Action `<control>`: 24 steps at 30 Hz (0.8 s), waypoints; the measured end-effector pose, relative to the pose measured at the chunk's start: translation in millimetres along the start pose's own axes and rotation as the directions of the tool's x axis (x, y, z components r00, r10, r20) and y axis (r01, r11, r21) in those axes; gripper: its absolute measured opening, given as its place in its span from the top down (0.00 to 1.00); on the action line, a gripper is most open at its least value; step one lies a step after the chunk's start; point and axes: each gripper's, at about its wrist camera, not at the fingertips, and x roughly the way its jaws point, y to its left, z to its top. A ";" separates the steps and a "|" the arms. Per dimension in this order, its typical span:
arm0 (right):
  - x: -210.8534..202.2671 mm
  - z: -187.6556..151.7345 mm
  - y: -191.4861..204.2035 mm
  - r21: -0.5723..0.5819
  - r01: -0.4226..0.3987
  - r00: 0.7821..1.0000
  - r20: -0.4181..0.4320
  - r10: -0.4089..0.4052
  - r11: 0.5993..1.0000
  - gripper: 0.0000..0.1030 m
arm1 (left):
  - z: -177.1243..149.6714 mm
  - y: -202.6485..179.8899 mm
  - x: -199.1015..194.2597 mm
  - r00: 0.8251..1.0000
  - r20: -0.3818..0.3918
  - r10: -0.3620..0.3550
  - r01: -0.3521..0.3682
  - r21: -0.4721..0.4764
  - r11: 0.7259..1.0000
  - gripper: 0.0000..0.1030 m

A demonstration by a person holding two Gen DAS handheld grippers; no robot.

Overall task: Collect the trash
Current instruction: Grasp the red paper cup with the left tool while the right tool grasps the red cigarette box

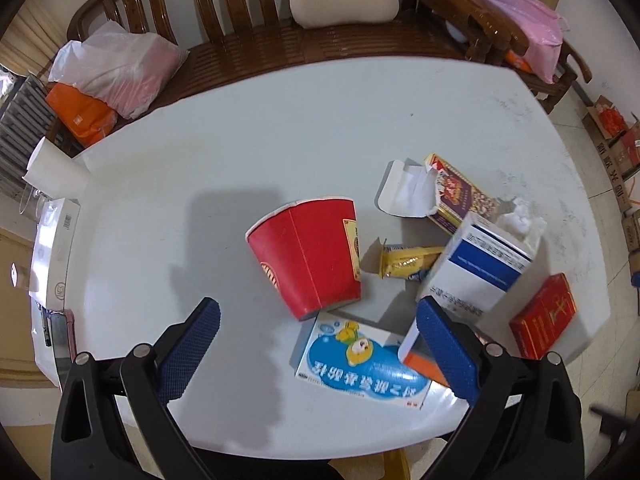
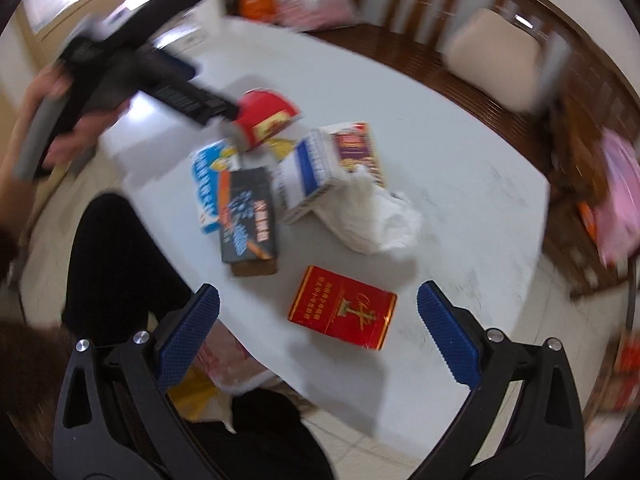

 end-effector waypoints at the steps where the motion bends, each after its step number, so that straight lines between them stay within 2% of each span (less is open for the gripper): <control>1: 1.4 0.9 1.2 -0.044 -0.023 1.000 -0.005 0.022 0.999 0.06 | 2.7 -1.3 5.1 1.000 -0.011 0.002 -0.002 0.001 1.000 0.07; 5: 12.6 6.7 -3.6 -0.163 -0.084 0.995 -0.076 0.072 0.983 0.06 | 9.0 -1.9 24.2 0.998 -0.059 -0.006 0.005 -0.013 1.000 0.07; 8: 25.2 6.8 -8.2 -0.193 -0.139 0.983 -0.144 0.112 0.971 0.06 | 12.3 -1.8 38.1 0.996 -0.085 0.006 -0.007 -0.013 1.000 0.07; 15: 67.3 -3.7 -9.2 -0.277 -0.168 0.957 -0.276 0.089 0.946 0.06 | 22.6 3.4 64.4 0.992 -0.124 0.000 -0.004 -0.032 0.999 0.07; 20: 88.4 -7.9 -5.2 -0.327 -0.179 0.944 -0.322 0.068 0.928 0.06 | 24.8 5.7 79.7 0.989 -0.145 -0.013 0.006 -0.051 0.999 0.07; 24: 96.4 -10.2 -4.0 -0.362 -0.177 0.937 -0.346 0.044 0.915 0.06 | 26.9 9.6 86.1 0.986 -0.155 -0.054 0.045 -0.065 0.997 0.07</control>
